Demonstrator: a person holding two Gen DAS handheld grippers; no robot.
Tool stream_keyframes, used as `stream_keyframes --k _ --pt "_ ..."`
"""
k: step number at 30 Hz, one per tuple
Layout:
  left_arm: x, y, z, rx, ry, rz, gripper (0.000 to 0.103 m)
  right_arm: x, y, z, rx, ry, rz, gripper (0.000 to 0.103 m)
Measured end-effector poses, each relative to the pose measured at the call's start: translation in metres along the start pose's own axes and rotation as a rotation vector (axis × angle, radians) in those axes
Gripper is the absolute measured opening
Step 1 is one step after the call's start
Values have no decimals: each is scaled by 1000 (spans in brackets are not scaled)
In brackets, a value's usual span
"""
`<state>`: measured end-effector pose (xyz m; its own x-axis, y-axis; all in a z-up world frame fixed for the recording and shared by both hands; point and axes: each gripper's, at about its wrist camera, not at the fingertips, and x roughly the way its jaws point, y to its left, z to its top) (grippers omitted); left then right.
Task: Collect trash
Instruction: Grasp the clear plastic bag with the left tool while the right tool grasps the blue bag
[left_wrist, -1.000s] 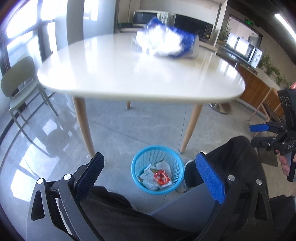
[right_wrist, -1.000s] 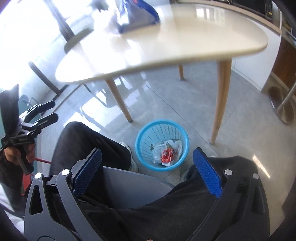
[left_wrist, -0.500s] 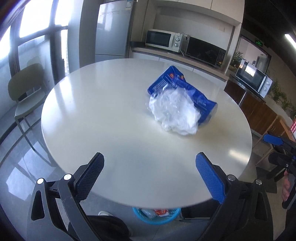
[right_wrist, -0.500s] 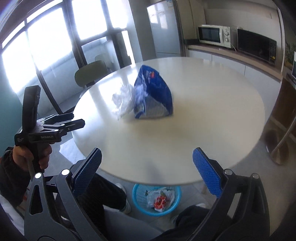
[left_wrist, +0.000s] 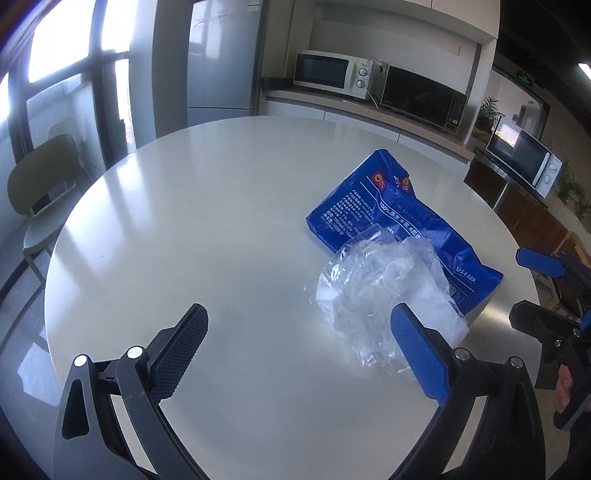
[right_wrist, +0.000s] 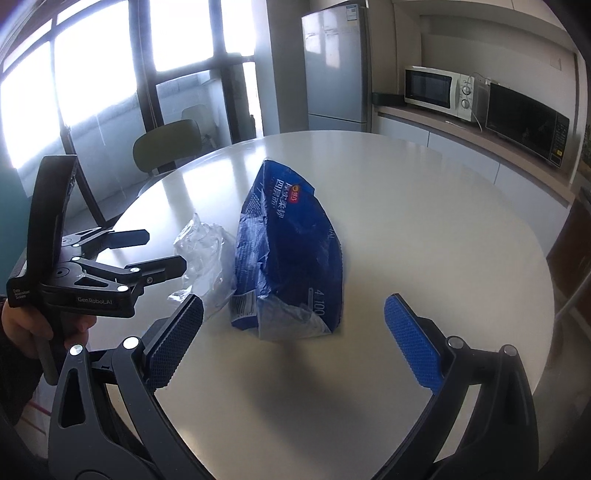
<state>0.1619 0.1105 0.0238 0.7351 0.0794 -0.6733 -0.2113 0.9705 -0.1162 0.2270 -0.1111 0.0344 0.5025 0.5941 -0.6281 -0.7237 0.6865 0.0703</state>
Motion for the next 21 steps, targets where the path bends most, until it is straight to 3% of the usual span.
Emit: stream_keyframes --k 3,6,9,10,11,16,21 --pt "5 2 8 -17 -1 -17 97 16 -8 0 48 37 5 88" --pt "12 -1 14 -3 12 -52 97 28 -13 -2 71 60 0 75" --pt "16 -9 17 50 7 -49 97 39 -16 -5 82 85 9 55" --pt "16 -12 17 61 6 -55 97 43 -17 -5 86 95 12 41" --pt "17 -14 18 71 8 -63 97 44 -18 -7 90 102 14 37" --pt "19 -18 18 89 15 -92 97 39 -22 -13 106 99 4 26" --pt "27 -24 20 100 39 -148 97 34 -31 -17 136 106 1 22"
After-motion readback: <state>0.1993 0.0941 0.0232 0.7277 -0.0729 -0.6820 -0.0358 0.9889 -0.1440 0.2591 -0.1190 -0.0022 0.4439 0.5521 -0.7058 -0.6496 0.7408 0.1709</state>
